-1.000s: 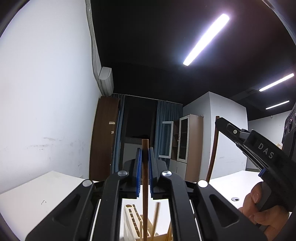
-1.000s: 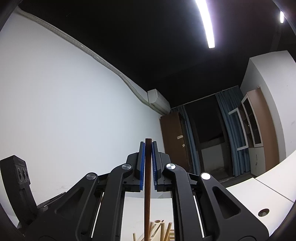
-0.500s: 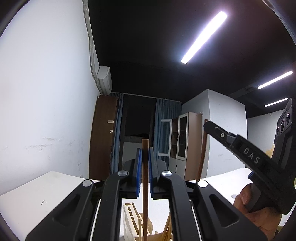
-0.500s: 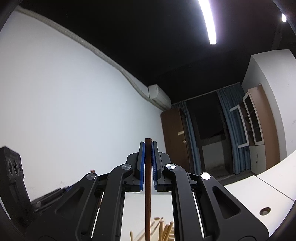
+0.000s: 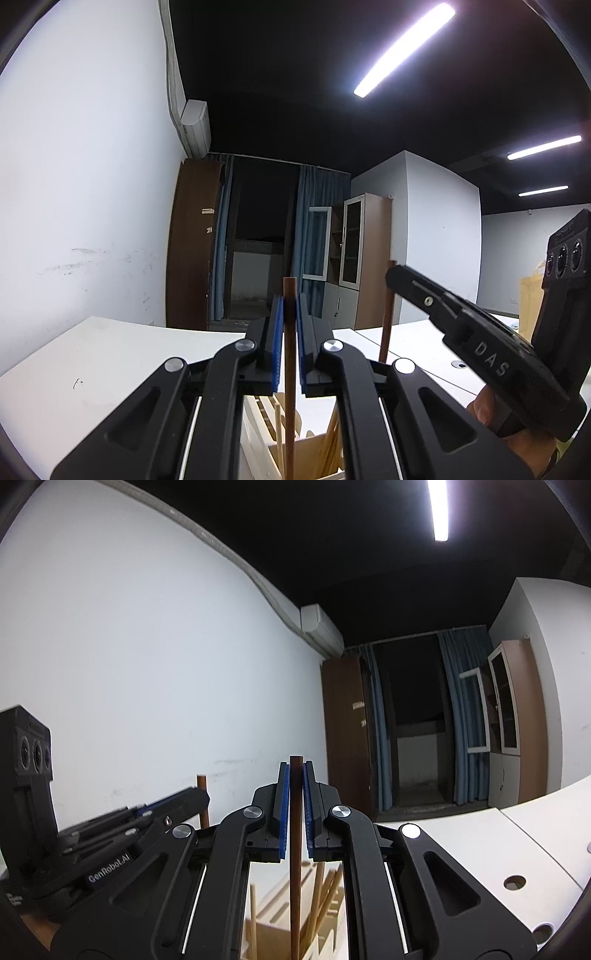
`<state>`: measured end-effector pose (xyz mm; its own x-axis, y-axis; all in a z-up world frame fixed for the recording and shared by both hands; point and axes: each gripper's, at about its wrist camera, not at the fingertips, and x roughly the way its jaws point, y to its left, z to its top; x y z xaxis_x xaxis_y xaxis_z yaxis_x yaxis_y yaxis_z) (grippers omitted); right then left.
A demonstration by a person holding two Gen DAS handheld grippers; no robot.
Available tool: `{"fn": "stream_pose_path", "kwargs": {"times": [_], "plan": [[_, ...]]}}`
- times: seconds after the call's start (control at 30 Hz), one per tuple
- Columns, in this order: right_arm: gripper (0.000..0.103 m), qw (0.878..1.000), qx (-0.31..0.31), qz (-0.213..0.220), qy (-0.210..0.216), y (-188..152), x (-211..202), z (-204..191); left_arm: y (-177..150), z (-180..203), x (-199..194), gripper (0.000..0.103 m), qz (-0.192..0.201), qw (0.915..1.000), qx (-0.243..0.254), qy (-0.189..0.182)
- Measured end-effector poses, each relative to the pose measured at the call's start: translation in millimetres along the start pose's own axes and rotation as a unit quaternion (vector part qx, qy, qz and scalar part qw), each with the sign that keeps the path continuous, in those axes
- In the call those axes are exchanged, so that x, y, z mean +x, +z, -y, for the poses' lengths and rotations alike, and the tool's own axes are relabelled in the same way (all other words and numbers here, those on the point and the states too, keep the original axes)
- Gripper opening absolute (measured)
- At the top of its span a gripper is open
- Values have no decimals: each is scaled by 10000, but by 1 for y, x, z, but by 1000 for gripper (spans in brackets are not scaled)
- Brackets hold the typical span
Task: Organize utensils
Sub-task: 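Lower both brown chopsticks into the holder and open both tools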
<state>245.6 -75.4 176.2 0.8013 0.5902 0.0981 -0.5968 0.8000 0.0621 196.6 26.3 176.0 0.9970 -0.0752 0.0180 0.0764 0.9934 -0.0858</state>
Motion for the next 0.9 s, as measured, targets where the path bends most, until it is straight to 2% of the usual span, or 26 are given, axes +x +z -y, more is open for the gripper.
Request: {"fn": "stream_pose_path", "kwargs": {"times": [0.57, 0.9], "plan": [[7, 9971, -71, -749, 129, -3, 7, 3, -23, -8, 3, 7, -325, 9994, 124, -27], [7, 9938, -18, -1106, 80, -14, 14, 7, -34, -16, 15, 7, -653, 9978, 140, -25]]}}
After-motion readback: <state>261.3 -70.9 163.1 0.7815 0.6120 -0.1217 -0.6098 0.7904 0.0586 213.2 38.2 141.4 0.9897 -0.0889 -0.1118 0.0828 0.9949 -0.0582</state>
